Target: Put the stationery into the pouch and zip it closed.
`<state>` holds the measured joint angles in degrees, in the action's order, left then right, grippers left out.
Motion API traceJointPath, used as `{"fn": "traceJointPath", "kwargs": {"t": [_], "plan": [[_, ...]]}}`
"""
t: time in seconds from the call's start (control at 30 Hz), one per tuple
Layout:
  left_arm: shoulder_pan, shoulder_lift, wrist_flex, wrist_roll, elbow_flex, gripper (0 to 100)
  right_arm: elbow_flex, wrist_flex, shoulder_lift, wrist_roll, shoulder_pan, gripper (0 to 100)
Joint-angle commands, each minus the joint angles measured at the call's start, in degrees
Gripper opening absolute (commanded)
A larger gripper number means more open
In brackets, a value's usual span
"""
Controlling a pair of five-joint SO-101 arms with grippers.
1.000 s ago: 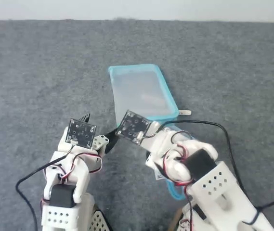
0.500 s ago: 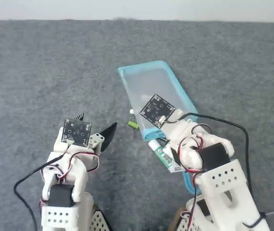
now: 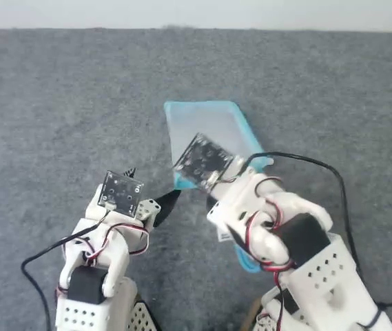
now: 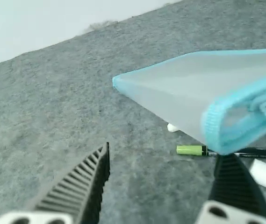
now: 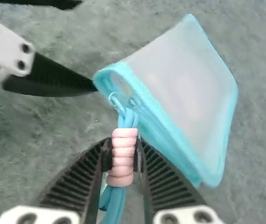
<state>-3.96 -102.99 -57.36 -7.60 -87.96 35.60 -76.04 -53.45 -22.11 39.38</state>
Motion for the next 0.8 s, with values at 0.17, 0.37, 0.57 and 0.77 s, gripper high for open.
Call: {"fn": "traceJointPath", "kwargs": {"t": [0.17, 0.37, 0.57, 0.77], "plan": [[2.0, -1.2, -1.8, 0.7, 6.4, 34, -2.7, -0.4, -1.2, 1.2, 1.5, 0.6], [2.2, -1.2, -3.7, 0.7, 8.2, 34, 2.0, 2.9, -1.2, 1.2, 1.5, 0.6], [2.1, -1.2, -6.6, 0.4, 9.9, 34, 2.2, 3.2, -1.2, 1.4, 1.4, 0.6], [2.2, -1.2, -8.2, -1.1, 10.3, 33, 2.3, 5.1, -1.1, 2.9, -3.2, 0.6]]}}
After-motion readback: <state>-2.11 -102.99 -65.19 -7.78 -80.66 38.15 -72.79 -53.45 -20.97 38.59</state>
